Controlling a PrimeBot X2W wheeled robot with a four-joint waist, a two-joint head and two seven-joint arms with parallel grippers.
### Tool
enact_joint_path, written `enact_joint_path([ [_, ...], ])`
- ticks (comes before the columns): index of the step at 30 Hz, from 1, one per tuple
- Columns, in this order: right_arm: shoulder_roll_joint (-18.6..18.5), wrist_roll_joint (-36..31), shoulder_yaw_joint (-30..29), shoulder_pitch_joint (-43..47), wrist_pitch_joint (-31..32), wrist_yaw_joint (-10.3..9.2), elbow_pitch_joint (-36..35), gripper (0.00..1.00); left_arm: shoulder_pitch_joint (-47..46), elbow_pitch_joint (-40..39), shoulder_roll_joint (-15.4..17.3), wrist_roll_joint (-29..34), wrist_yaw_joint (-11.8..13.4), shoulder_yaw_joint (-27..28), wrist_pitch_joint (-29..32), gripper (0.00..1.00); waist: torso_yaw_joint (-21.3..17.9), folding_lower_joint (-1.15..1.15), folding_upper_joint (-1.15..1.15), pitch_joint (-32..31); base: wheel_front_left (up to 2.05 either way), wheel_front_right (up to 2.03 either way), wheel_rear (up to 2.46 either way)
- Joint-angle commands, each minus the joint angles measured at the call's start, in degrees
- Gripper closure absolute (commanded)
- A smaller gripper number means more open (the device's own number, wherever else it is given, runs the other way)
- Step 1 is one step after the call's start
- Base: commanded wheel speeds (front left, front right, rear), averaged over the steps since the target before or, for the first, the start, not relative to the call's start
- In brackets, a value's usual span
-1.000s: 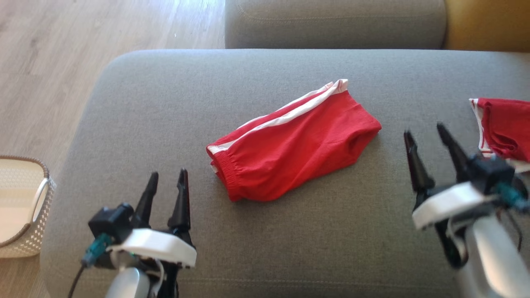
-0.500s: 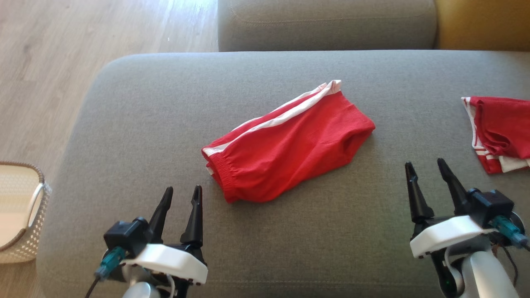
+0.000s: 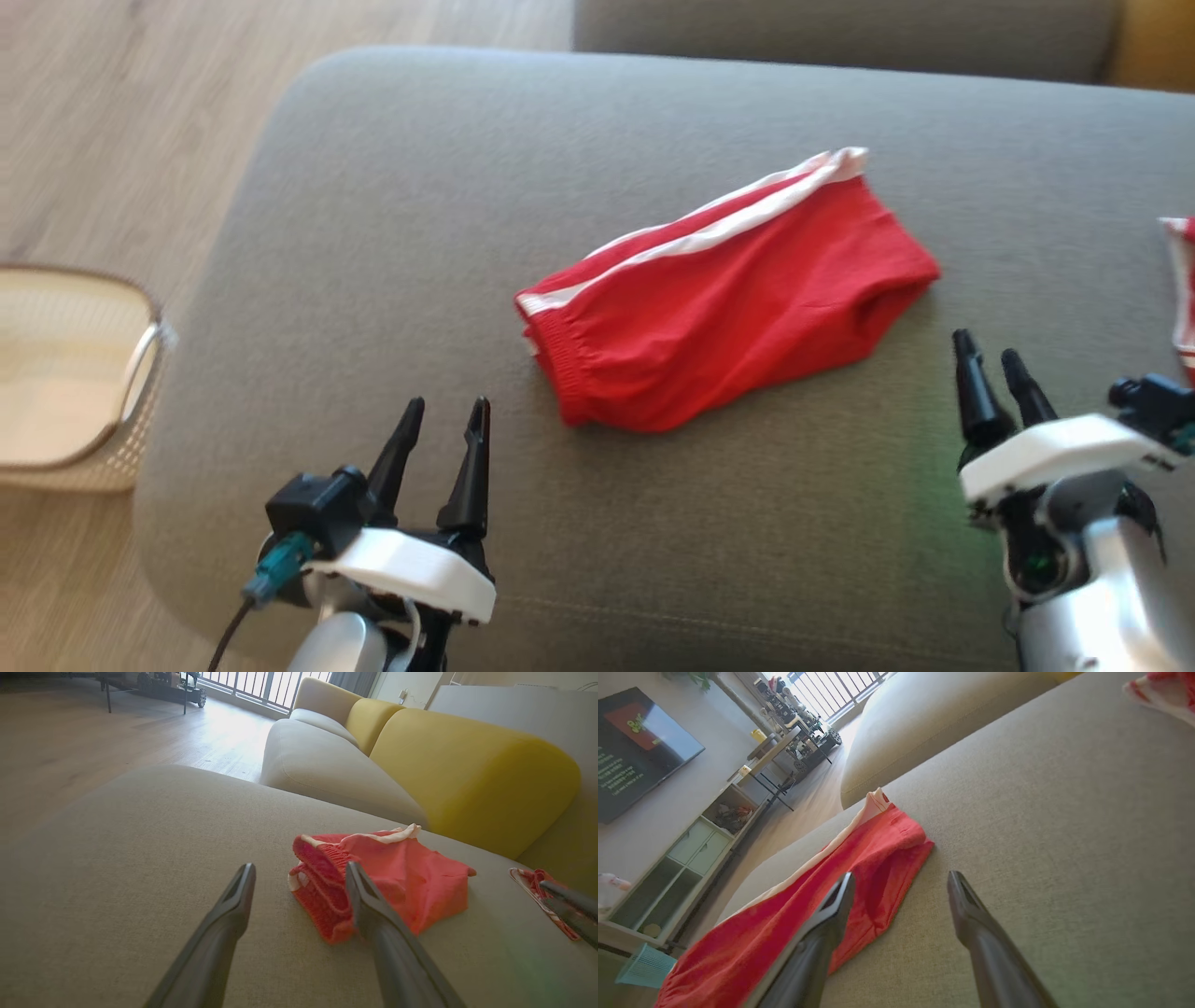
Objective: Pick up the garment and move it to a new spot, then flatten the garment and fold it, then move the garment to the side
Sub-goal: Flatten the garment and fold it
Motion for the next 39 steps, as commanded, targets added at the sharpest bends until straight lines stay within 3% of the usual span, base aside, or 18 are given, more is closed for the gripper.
enact_joint_path([
  [1,0.07,2.61,0.08,-3.07,1.52,-0.01,-0.2,0.0,-2.51,-1.37,0.11,-0.52,0.3,1.18,-0.52,0.0,2.03,0.0,0.0,1.66,0.0,0.0,0.0],
  [7,0.07,10.94,-4.22,-8.43,7.89,-0.01,7.78,0.0,-3.45,0.03,0.11,-1.16,0.34,-0.98,-0.52,0.0,5.29,0.0,0.0,2.76,0.0,0.0,0.0],
  [10,0.08,13.29,-6.04,-10.64,8.49,-0.01,11.3,0.0,-3.33,0.34,0.11,-1.48,1.69,-0.46,-0.52,0.0,6.59,0.0,0.0,2.76,0.0,0.0,0.0],
  [20,0.08,21.35,-10.55,-16.08,8.93,-0.01,21.87,0.0,-2.65,1.83,0.11,-0.25,1.69,-1.23,-0.52,0.0,9.54,0.0,0.0,2.29,0.0,0.0,0.0],
  [39,-1.68,20.11,-10.93,-24.19,8.32,-0.01,29.45,0.0,-5.42,1.69,0.1,-4.23,2.64,-2.43,-0.52,0.0,11.59,0.0,0.0,5.77,0.0,0.0,0.0],
])
